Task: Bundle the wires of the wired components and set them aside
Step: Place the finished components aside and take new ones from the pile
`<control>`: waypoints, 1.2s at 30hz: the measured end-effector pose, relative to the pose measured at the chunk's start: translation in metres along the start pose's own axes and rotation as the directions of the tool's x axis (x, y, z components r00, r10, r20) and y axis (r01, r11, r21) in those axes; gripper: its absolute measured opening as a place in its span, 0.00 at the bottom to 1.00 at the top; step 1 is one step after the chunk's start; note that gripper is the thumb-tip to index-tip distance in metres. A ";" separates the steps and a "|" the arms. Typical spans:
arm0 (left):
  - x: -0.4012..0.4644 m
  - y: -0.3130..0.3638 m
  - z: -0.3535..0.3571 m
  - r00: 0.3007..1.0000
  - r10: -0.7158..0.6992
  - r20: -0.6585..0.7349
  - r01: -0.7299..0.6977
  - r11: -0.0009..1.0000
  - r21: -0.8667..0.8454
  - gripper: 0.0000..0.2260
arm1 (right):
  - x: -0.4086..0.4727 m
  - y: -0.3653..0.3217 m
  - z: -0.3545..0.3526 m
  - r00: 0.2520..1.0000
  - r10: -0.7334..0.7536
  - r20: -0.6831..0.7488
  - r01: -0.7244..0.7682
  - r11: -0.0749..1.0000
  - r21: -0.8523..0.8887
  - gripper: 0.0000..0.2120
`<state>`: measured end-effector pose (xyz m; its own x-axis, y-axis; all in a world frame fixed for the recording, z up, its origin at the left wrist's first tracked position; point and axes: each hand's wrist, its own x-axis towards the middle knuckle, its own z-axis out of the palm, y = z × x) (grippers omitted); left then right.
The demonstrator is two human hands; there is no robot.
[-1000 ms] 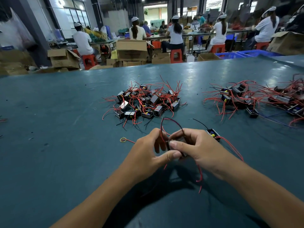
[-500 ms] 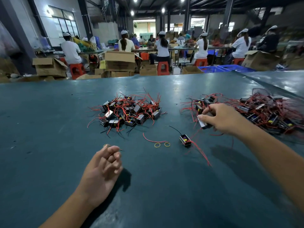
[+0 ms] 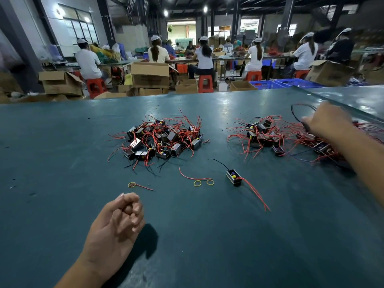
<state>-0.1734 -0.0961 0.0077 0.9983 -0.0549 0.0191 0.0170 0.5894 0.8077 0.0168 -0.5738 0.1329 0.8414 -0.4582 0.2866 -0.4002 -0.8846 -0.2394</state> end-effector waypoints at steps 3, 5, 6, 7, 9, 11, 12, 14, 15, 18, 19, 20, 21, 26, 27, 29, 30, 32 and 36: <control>0.004 0.000 0.001 1.000 0.002 0.004 -0.002 1.000 0.001 0.11 | -0.004 -0.024 0.001 0.999 0.025 0.031 -0.021 0.991 -0.131 0.38; 0.007 0.001 -0.002 1.000 0.016 -0.009 -0.016 1.000 -0.014 0.10 | -0.024 -0.054 0.009 0.990 -0.138 -0.012 0.136 0.985 -0.103 0.33; 0.007 0.003 -0.004 0.999 0.035 -0.015 -0.035 0.999 -0.014 0.10 | -0.036 -0.071 0.014 0.972 -0.233 0.001 0.233 0.972 -0.033 0.30; 0.007 0.004 -0.006 0.998 0.059 -0.019 -0.059 0.998 -0.003 0.10 | -0.050 -0.088 0.020 0.947 -0.318 0.035 0.317 0.947 0.045 0.28; 0.008 0.004 -0.010 0.994 0.111 -0.024 -0.110 0.993 0.041 0.10 | -0.074 -0.116 0.031 0.888 -0.448 0.106 0.429 0.889 0.161 0.26; 0.011 0.004 -0.009 0.990 0.136 -0.027 -0.134 0.987 0.084 0.10 | -0.091 -0.137 0.042 0.825 -0.549 0.132 0.513 0.826 0.233 0.23; 0.015 0.003 -0.008 0.990 0.136 -0.030 -0.133 0.987 0.091 0.10 | -0.097 -0.146 0.046 0.799 -0.584 0.143 0.542 0.802 0.250 0.22; 0.023 0.004 -0.003 0.990 0.130 -0.048 -0.126 0.988 0.087 0.09 | -0.104 -0.161 0.052 0.762 -0.624 0.174 0.576 0.775 0.261 0.21; 0.027 0.004 -0.002 0.990 0.131 -0.054 -0.126 0.988 0.086 0.09 | -0.105 -0.168 0.054 0.749 -0.636 0.184 0.586 0.766 0.263 0.19; 0.045 0.006 0.003 0.989 0.135 -0.056 -0.127 0.983 0.134 0.09 | -0.104 -0.191 0.060 0.717 -0.667 0.203 0.620 0.743 0.252 0.13; 0.053 0.009 0.005 0.989 0.135 -0.055 -0.125 0.979 0.163 0.08 | -0.104 -0.200 0.062 0.701 -0.681 0.209 0.636 0.731 0.247 0.11; 0.061 0.012 0.007 0.989 0.134 -0.057 -0.122 0.975 0.186 0.08 | -0.104 -0.209 0.065 0.684 -0.696 0.218 0.652 0.717 0.247 0.10; 0.069 0.015 0.009 0.989 0.133 -0.063 -0.118 0.973 0.198 0.07 | -0.104 -0.218 0.068 0.666 -0.711 0.224 0.667 0.703 0.247 0.09; 0.096 0.015 -0.003 0.980 0.148 -0.132 -0.121 0.975 0.188 0.09 | -0.104 -0.258 0.095 0.652 -0.714 0.255 0.661 0.700 0.269 0.15; 0.097 0.013 -0.007 0.981 0.147 -0.127 -0.124 0.976 0.178 0.09 | -0.105 -0.264 0.101 0.655 -0.707 0.266 0.653 0.707 0.272 0.17; 0.098 0.012 -0.012 0.985 0.141 -0.097 -0.123 0.978 0.170 0.07 | -0.105 -0.275 0.108 0.664 -0.703 0.255 0.646 0.711 0.278 0.18; 0.099 0.012 -0.013 0.987 0.135 -0.090 -0.117 0.977 0.176 0.06 | -0.105 -0.280 0.111 0.674 -0.701 0.234 0.635 0.711 0.302 0.18; 0.100 0.010 -0.013 0.988 0.128 -0.085 -0.110 0.976 0.190 0.06 | -0.108 -0.288 0.114 0.710 -0.678 0.193 0.552 0.705 0.446 0.17; 0.100 0.006 -0.011 0.992 0.104 -0.065 -0.086 0.967 0.240 0.06 | -0.116 -0.295 0.124 0.740 -0.565 0.364 0.149 0.666 0.731 0.12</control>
<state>-0.0731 -0.0893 0.0080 0.9961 0.0597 0.0647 -0.0827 0.3812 0.9208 0.0826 -0.2491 0.0555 0.9813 0.1923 0.0097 0.1242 -0.5935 -0.7952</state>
